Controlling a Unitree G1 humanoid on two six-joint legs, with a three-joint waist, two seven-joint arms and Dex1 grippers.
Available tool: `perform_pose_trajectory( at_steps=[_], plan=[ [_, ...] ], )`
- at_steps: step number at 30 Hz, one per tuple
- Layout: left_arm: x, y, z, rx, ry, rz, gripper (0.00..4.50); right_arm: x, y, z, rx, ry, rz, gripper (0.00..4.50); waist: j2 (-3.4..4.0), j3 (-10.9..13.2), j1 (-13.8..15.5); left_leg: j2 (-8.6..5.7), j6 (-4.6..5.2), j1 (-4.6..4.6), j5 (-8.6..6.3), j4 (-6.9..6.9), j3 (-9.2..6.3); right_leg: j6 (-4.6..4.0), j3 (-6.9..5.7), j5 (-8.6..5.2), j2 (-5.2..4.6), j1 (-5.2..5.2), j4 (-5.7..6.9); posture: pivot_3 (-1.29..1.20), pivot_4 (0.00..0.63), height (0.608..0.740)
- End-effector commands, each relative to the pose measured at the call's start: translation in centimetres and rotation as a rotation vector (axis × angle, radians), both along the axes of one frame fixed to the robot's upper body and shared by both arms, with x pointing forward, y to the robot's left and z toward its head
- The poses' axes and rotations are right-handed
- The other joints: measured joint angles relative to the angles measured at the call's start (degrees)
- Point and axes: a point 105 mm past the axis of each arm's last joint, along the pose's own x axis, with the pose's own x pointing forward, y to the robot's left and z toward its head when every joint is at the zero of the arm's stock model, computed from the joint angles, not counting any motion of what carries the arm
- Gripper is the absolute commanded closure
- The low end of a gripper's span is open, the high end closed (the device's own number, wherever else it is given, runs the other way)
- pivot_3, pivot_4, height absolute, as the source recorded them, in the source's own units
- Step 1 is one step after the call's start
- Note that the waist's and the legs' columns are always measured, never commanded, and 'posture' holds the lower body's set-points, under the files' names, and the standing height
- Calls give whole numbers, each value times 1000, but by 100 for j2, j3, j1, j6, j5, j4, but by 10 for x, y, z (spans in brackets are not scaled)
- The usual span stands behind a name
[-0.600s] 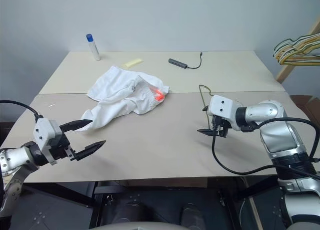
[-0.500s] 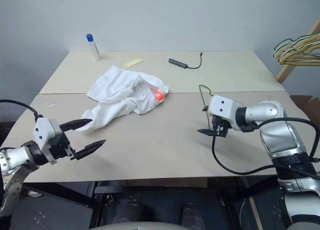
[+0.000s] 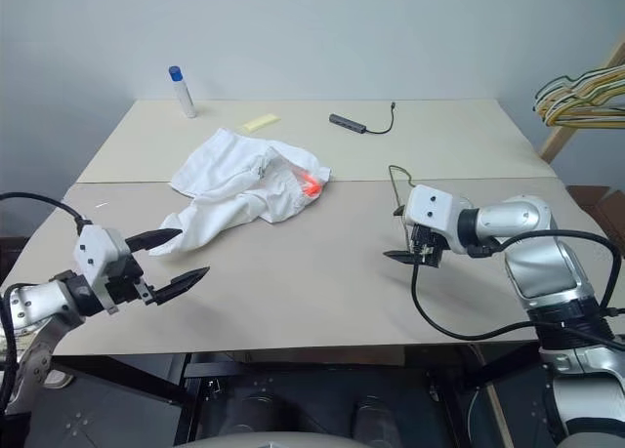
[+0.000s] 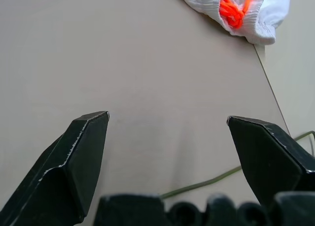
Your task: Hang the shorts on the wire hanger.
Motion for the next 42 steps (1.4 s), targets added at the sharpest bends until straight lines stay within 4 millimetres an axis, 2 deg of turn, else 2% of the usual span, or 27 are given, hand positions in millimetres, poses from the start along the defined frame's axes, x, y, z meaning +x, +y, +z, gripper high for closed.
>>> perform_pose_trajectory(
  at_steps=[1, 6, 9, 17, 24, 28, 39, 42],
  plan=[
    [9, 0, 4, 37, -47, 35, 0, 2, 4, 14, 2, -56, 7, 42, 0, 0, -3, 0, 0, 0, 0, 0, 0, 0, 0, 0, 0, 0, -1, 155, 0, 740],
    [35, 9, 7, 96, -93, 167, 0, -2, 4, 10, 7, -53, -4, 42, -2, -1, 0, -2, 0, -1, 0, 2, 0, 1, -2, 1, -1, 3, -1, 137, 0, 740],
    [44, 18, 8, 164, -76, 222, 0, -5, 3, 7, 6, -50, -10, 42, -5, -3, -11, -1, -1, -1, 1, 2, 0, 0, -4, 1, 1, 3, 0, 125, 0, 740],
    [34, 50, -27, 622, 45, 223, 0, -9, 0, 5, 3, -43, -29, 42, -6, -3, -194, -1, -1, -2, 0, -3, 2, 1, -2, 0, 0, -2, -2, 115, 0, 740],
    [37, 62, -40, 705, 46, 260, 0, -9, 1, 3, -1, -39, -25, 42, -5, -2, -192, 2, -3, 0, 1, -3, 2, -2, -2, -1, -1, -5, 3, 120, 0, 740],
    [42, 64, -45, 702, 27, 293, 857, -9, 2, 3, -1, -40, -24, 0, -6, -2, -178, 1, -3, -2, 1, -2, 3, -1, -2, 0, -2, -5, 3, 117, 0, 740],
    [51, 65, -42, 710, -57, 301, 4467, -7, 4, 7, 7, -47, -24, 0, -6, -3, -173, 0, -2, -2, 1, -2, 3, -1, -2, 0, -3, -5, 3, 125, 0, 740],
    [46, 67, -38, 720, -63, 288, 4467, -6, 6, 6, 8, -50, -18, 0, -7, -3, -176, 0, -2, -2, 1, -2, 4, -1, -1, 0, -3, -5, 3, 134, 0, 740]
  ],
)
